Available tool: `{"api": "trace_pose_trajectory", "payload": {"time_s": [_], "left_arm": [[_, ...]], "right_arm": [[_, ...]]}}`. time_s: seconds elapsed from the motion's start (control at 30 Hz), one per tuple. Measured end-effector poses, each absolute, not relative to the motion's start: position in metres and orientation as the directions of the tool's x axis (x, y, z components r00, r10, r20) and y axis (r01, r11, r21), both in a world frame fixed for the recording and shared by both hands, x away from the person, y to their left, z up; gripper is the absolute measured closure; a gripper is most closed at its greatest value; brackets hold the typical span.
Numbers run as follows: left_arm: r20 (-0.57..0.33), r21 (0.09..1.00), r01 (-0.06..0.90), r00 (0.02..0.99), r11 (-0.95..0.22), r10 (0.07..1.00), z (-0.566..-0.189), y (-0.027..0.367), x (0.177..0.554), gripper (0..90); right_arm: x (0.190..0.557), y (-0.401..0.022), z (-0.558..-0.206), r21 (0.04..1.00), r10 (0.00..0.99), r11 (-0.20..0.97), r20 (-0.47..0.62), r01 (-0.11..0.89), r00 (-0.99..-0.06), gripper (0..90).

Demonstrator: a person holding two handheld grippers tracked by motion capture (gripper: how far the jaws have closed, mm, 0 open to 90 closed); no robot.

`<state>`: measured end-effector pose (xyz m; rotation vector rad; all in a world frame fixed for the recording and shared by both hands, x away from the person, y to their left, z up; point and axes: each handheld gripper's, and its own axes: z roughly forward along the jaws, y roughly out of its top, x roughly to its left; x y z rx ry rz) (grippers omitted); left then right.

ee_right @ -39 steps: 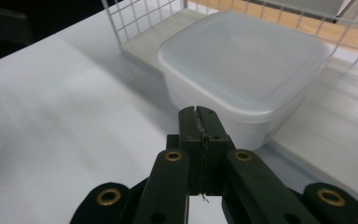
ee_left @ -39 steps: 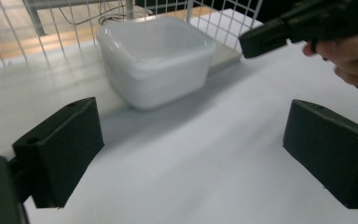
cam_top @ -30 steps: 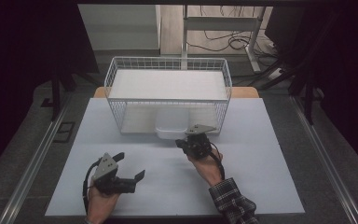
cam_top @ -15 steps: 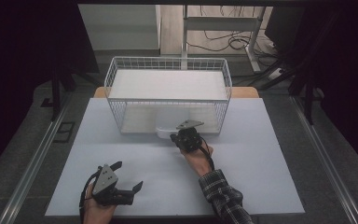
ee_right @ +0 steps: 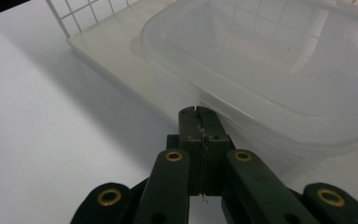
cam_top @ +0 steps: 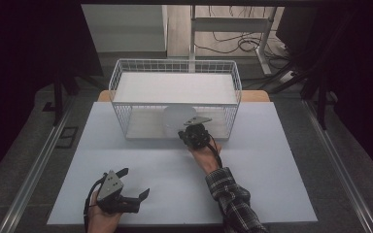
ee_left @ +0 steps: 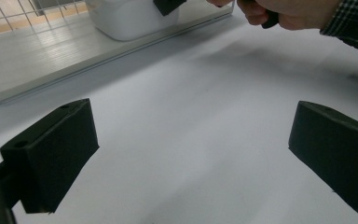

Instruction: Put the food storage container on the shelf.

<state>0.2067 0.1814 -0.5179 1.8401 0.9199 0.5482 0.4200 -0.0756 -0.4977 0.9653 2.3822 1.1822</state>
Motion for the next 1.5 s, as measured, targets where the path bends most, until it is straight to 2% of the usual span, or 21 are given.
{"api": "trace_pose_trajectory", "payload": {"time_s": [0.5,0.8,0.83,0.93,0.97,1.0,1.5], "left_arm": [[-0.029,0.907,0.348,0.613,-0.238,0.789,-0.518,0.183,0.207,0.5],[-0.028,0.908,0.347,0.611,-0.236,0.791,-0.518,0.183,0.207,0.5],[-0.028,0.907,0.347,0.612,-0.237,0.79,-0.518,0.183,0.208,0.4],[-0.027,0.906,0.348,0.613,-0.239,0.79,-0.519,0.182,0.208,0.4],[-0.027,0.906,0.348,0.613,-0.239,0.79,-0.519,0.182,0.208,0.4],[-0.026,0.906,0.349,0.613,-0.241,0.789,-0.519,0.182,0.208,0.5],[-0.03,0.892,0.373,0.614,-0.256,0.789,-0.521,0.182,0.212,3.6]], "right_arm": [[0.443,-0.07,-0.5,0.784,0.717,0.423,0.018,0.455,-0.697,89.0],[0.444,-0.071,-0.5,0.786,0.723,0.408,0.034,0.465,-0.69,87.6],[0.443,-0.072,-0.5,0.785,0.72,0.407,0.039,0.467,-0.693,80.8],[0.441,-0.072,-0.501,0.785,0.716,0.406,0.045,0.468,-0.697,71.1],[0.441,-0.072,-0.501,0.785,0.716,0.406,0.045,0.468,-0.697,71.1],[0.439,-0.073,-0.5,0.784,0.711,0.413,0.042,0.464,-0.702,65.0],[0.417,-0.08,-0.485,0.796,0.681,0.409,0.06,0.447,-0.73,43.5]]}}
